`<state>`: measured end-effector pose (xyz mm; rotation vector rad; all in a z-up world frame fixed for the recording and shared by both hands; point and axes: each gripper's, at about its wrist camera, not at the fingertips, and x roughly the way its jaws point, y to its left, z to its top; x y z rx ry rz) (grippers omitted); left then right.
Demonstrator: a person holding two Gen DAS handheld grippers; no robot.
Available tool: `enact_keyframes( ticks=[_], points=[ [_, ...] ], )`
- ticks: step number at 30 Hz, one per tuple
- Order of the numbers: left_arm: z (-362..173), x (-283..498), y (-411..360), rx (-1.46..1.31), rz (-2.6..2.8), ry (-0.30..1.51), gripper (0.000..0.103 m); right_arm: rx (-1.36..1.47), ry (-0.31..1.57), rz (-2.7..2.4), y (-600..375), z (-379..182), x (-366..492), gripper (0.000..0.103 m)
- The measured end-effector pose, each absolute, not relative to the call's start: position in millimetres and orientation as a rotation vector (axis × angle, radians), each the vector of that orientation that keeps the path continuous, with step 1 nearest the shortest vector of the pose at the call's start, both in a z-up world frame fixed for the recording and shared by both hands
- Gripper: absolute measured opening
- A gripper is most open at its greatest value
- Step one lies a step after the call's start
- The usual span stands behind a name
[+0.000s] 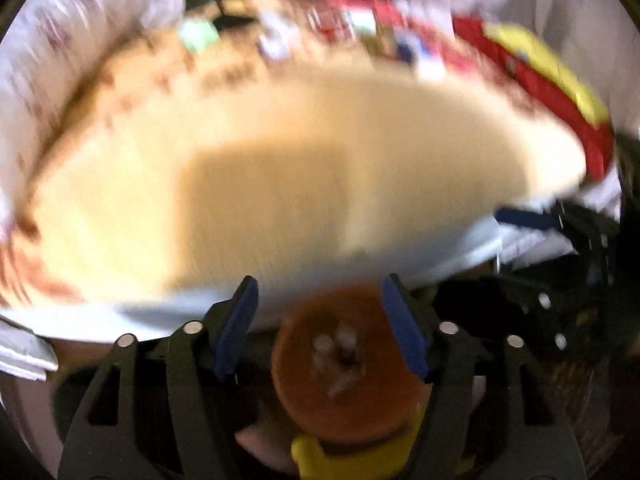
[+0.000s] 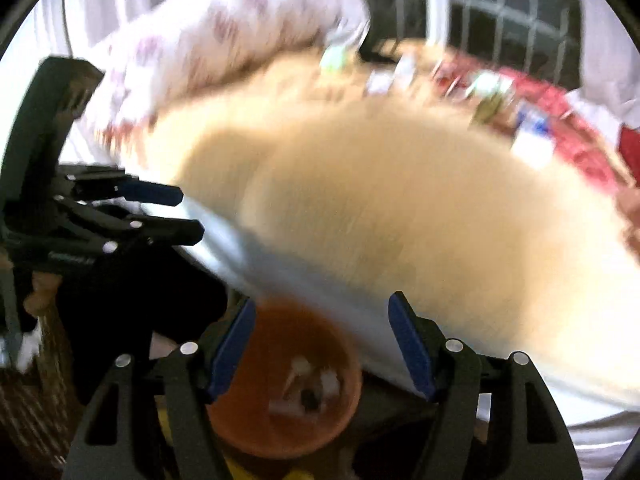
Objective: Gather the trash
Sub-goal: 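Grasp the small white square lid with the left tool while the right tool grasps the blue box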
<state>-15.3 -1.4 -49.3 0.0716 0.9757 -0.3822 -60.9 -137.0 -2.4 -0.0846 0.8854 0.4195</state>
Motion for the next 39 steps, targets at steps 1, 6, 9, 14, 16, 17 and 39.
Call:
enact_keyframes(
  ticks=[1,6,9,14,16,17,39],
  points=[
    [-37.6,-5.5,-0.6,0.052,-0.372,0.936,0.066,-0.070,0.844,0.402,-140.9,9.0,-54.7,0.068],
    [1.2,59.1,-8.3,-0.012,-0.301,0.796,0.070,-0.042,0.685,0.303,-162.7,49.5,-29.9,0.069],
    [0.2,97.7,-21.6,-0.009,-0.274,0.770,0.069,-0.042,0.639,0.272,-173.2,59.9,-21.0,0.070],
    [-16.2,166.8,-44.8,0.025,-0.238,0.787,0.070,-0.021,0.614,0.250,-186.2,61.0,-12.8,0.074],
    [-24.0,190.5,-50.4,0.043,-0.227,0.809,0.070,-0.025,0.620,0.236,-192.5,57.5,-9.2,0.074],
    [-29.3,203.5,-52.1,0.048,-0.210,0.825,0.070,-0.025,0.621,0.224,-196.3,55.8,-8.4,0.074],
    [-32.5,214.9,-39.5,-0.022,-0.203,0.849,0.039,0.021,0.690,0.126,-239.0,45.8,51.0,0.074]
  ],
)
